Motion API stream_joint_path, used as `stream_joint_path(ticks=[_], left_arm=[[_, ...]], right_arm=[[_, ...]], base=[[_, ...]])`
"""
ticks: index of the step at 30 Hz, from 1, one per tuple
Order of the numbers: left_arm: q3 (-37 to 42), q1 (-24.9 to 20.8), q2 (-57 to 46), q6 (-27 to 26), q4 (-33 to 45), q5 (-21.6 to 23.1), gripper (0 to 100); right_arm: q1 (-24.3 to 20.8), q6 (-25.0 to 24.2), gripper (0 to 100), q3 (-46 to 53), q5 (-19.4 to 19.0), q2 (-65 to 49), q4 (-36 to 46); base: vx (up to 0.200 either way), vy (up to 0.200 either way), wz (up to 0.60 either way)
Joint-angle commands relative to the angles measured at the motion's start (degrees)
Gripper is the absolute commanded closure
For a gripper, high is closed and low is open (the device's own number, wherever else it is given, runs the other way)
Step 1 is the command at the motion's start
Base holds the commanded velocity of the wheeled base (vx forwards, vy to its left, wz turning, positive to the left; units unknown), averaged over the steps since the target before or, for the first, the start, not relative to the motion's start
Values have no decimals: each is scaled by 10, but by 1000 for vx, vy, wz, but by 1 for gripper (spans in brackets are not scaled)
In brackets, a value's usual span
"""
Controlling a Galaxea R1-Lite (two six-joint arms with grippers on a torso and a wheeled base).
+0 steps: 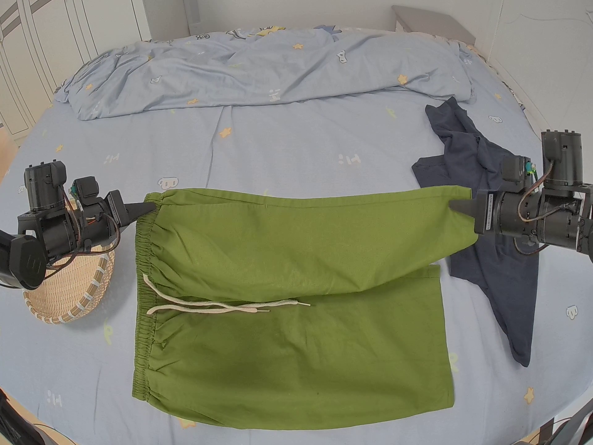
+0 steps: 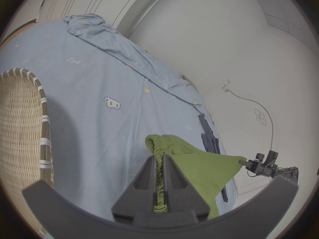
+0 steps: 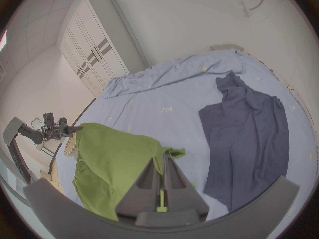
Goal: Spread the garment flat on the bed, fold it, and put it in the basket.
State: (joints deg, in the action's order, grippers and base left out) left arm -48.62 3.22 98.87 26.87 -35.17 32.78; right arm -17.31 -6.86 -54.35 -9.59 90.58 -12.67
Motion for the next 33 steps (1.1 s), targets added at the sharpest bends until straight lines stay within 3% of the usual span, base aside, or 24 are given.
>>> stream_joint_path(ticks=[1, 9, 16, 22, 23, 33], left_arm=[[4, 6, -3, 1, -6, 1, 100], [10, 5, -5, 0, -7, 2, 100], [19, -4, -2, -1, -7, 2, 100], [26, -15, -1, -3, -8, 1, 100], [26, -15, -1, -3, -8, 2, 100], [35, -41, 1, -3, -10, 1, 100]], right_arm=[[-33, 1, 100, 33, 5, -11, 58], [-32, -1, 100, 175, -11, -32, 57], [13, -4, 100, 270, -36, -15, -12], [28, -3, 100, 289, -41, 44, -78], [27, -4, 0, 289, -40, 54, -84], [28, -6, 0, 298, -40, 73, -124]], base=[[0, 0, 0], [0, 0, 0], [0, 0, 0], [0, 0, 0], [0, 0, 0], [0, 0, 0]])
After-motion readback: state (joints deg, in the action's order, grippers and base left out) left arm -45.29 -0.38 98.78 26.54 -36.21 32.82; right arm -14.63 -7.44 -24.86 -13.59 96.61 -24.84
